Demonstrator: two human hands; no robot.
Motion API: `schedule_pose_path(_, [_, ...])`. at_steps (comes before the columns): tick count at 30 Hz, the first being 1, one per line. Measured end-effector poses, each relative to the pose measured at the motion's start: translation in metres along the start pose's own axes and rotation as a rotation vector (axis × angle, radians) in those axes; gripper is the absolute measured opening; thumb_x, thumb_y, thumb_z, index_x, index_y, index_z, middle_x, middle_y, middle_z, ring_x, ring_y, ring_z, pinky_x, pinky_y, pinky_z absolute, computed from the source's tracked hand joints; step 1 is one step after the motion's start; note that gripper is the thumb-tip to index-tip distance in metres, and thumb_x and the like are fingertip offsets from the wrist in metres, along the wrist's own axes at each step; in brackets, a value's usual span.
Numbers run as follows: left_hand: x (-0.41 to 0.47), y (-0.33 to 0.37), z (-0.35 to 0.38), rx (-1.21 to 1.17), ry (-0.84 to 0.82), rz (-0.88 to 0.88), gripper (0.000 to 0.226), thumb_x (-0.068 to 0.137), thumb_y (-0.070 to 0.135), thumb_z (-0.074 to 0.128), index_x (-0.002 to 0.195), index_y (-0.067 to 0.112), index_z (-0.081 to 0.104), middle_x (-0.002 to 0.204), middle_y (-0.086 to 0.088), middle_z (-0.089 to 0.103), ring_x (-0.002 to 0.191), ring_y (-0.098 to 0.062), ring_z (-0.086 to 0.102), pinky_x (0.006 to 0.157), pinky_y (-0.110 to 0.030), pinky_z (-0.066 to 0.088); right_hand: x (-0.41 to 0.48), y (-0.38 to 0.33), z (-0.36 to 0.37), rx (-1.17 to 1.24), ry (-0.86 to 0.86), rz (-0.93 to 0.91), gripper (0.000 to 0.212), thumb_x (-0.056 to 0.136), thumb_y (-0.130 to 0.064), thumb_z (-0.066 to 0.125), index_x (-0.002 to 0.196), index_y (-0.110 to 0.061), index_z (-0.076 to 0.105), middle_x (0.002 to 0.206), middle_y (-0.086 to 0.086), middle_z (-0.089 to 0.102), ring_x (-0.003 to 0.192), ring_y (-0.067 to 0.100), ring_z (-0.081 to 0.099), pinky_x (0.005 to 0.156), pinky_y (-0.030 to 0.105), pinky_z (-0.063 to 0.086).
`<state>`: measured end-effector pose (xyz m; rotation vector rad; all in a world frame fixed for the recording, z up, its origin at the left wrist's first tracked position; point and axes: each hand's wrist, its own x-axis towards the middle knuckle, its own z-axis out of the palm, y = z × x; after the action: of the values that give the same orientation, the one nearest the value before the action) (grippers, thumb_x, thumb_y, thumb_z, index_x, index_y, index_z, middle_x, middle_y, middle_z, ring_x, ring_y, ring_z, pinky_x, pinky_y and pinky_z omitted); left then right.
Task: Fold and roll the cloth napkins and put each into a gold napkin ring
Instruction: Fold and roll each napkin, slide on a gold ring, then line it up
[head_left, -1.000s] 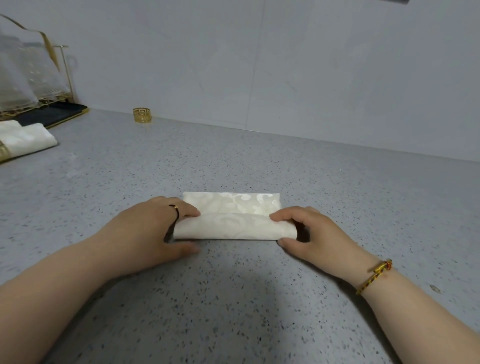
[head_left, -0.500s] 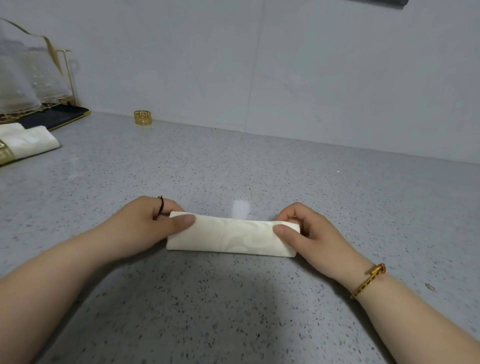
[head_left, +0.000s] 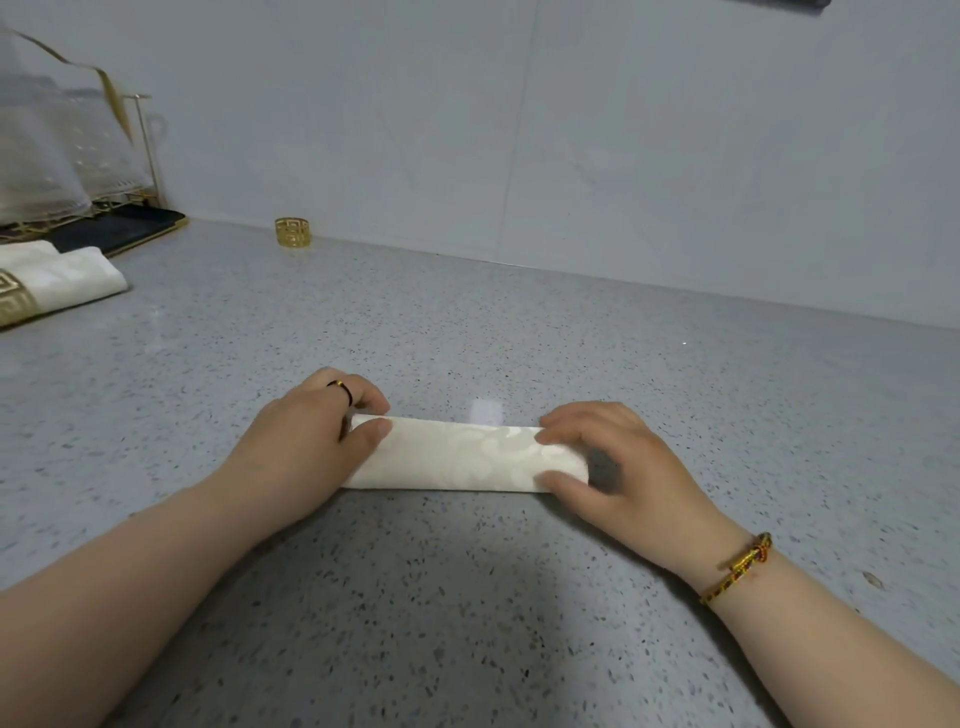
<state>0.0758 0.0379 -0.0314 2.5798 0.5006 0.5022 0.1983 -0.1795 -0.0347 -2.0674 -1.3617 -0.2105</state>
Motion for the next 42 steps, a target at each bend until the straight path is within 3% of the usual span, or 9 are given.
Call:
schedule_pose_path(5, [-0.002,0.006,-0.001,0.046,0.011,0.216,0.040,0.089,0.032,0.030,0.115,0.026,0.060,0.104,0.023,0.049,0.100,-0.002,0.047,0.076,-0.006,0.027,-0.001,-0.002,0.002,-0.106,-0.097,-0.012,0.053,0.069,-0.051,0.047,0.107,-0.017,0.064,0.114,-0.006,0.064,0.099,-0.003,0.050,0.081,0.003,0.029])
schedule_pose_path(9, [-0.010,0.017,-0.003,0.217,-0.114,0.422,0.075,0.068,0.065,0.014,0.129,0.037,0.048,0.119,0.024,0.054,0.107,-0.005,0.054,0.088,-0.015,0.031,0.000,-0.008,0.001,-0.077,-0.149,0.010,0.059,0.069,-0.058,0.039,0.109,-0.021,0.063,0.110,-0.009,0.066,0.092,0.003,0.057,0.076,0.002,0.033])
schedule_pose_path(13, [-0.013,0.019,0.005,0.383,-0.060,0.617,0.052,0.076,0.060,0.031,0.102,0.033,0.068,0.079,0.023,0.067,0.061,0.001,0.062,0.064,-0.015,0.050,-0.002,-0.021,0.001,-0.100,-0.182,-0.063,0.056,0.072,-0.059,0.035,0.109,-0.023,0.057,0.096,-0.007,0.069,0.081,0.009,0.057,0.064,0.013,0.041])
schedule_pose_path(16, [-0.012,0.019,0.008,0.367,-0.087,0.648,0.047,0.077,0.057,0.032,0.094,0.036,0.070,0.075,0.026,0.066,0.059,0.006,0.060,0.055,-0.011,0.047,-0.002,-0.022,0.000,-0.065,-0.211,-0.062,0.047,0.072,-0.055,0.045,0.110,-0.027,0.043,0.108,-0.004,0.065,0.090,0.012,0.058,0.074,0.026,0.048])
schedule_pose_path(21, [-0.014,0.021,0.006,0.301,-0.097,0.613,0.054,0.075,0.060,0.030,0.104,0.034,0.067,0.087,0.022,0.068,0.073,0.001,0.064,0.063,-0.016,0.047,-0.006,-0.015,0.001,-0.231,-0.094,-0.181,0.024,0.070,-0.040,0.055,0.088,-0.025,0.050,0.099,-0.005,0.056,0.094,0.010,0.044,0.079,0.015,0.032])
schedule_pose_path(26, [-0.017,0.025,0.004,0.319,-0.177,0.524,0.098,0.055,0.084,0.002,0.140,0.041,0.026,0.136,0.022,0.042,0.122,-0.002,0.041,0.096,-0.017,0.028,-0.001,-0.024,-0.003,-0.318,-0.171,-0.192,0.030,0.076,-0.036,0.046,0.072,-0.017,0.068,0.071,-0.005,0.065,0.063,0.013,0.060,0.055,0.027,0.052])
schedule_pose_path(32, [-0.015,0.023,0.011,0.253,-0.041,0.681,0.052,0.091,0.055,0.023,0.097,0.033,0.070,0.098,0.015,0.070,0.082,-0.002,0.067,0.069,-0.014,0.043,0.003,-0.027,-0.011,-0.166,-0.291,-0.009,0.023,0.090,-0.024,0.050,0.101,-0.017,0.070,0.095,-0.006,0.065,0.085,0.009,0.059,0.078,0.023,0.046])
schedule_pose_path(38, [-0.011,0.038,0.009,0.074,-0.188,0.450,0.061,0.063,0.070,0.027,0.094,0.039,0.070,0.098,0.037,0.050,0.090,0.013,0.048,0.073,0.001,0.028,0.008,-0.021,-0.003,0.239,-0.187,0.271,0.024,0.083,-0.007,0.062,0.074,-0.029,0.062,0.078,-0.016,0.055,0.071,-0.005,0.052,0.071,0.003,0.037])
schedule_pose_path(42, [-0.005,0.055,0.017,0.056,-0.239,0.351,0.017,0.076,0.055,0.057,0.079,0.039,0.050,0.095,0.022,0.053,0.086,0.003,0.048,0.073,-0.009,0.034,0.006,-0.018,0.001,0.264,-0.199,0.283,0.033,0.084,-0.009,0.061,0.070,-0.037,0.053,0.093,-0.012,0.055,0.089,0.000,0.051,0.083,0.007,0.035])
